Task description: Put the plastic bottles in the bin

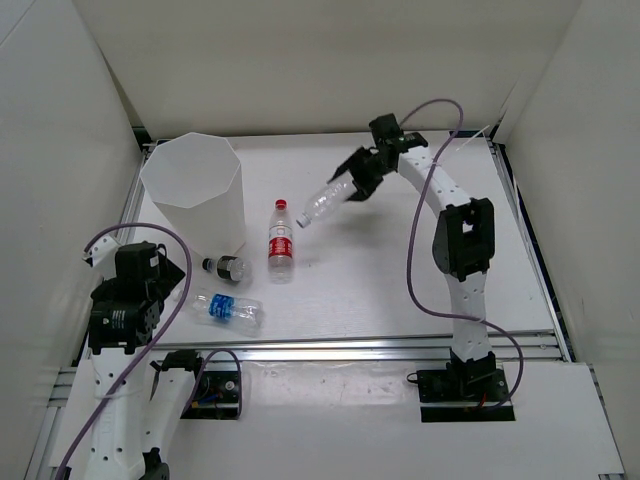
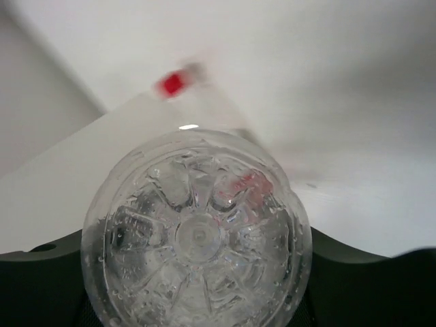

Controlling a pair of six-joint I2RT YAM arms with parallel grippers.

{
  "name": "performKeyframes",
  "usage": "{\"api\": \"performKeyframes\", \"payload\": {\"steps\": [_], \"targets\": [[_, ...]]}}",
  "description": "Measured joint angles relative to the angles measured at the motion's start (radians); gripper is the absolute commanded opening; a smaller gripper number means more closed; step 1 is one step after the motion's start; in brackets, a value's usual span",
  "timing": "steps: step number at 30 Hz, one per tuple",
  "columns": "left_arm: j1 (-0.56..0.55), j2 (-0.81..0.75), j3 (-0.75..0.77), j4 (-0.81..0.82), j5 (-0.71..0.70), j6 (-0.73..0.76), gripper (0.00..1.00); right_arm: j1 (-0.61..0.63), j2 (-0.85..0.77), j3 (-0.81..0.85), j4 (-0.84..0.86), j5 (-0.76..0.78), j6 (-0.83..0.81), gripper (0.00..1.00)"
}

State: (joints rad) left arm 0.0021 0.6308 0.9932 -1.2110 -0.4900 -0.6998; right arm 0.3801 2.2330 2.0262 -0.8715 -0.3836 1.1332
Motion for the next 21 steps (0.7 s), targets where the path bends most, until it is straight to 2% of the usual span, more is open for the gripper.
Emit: {"api": "performKeyframes", "payload": {"steps": [4, 8, 13, 17, 21], "targets": [[0.0, -0.003, 0.009, 0.01, 0.006, 0.008, 1.0, 0.039, 0.0, 0.208, 0.156, -0.079, -0.059, 0.26], [0.0, -0.003, 0.045, 0.008, 0.038, 0.042, 1.0, 0.121, -0.007, 0.355, 0.337, -0.06, -0.116, 0.29], [0.0, -0.005, 0.115, 0.011, 0.092, 0.1, 1.0, 0.257, -0.021, 0.435, 0.486, 0.075, -0.214, 0.29], [0.0, 0.008, 0.154, 0.007, 0.131, 0.144, 1.0, 0.359, -0.021, 0.46, 0.589, 0.24, -0.337, 0.32], [-0.014, 0.039, 0.198, 0.006, 0.157, 0.173, 1.0, 0.415, -0.009, 0.466, 0.676, 0.335, -0.438, 0.33]]}}
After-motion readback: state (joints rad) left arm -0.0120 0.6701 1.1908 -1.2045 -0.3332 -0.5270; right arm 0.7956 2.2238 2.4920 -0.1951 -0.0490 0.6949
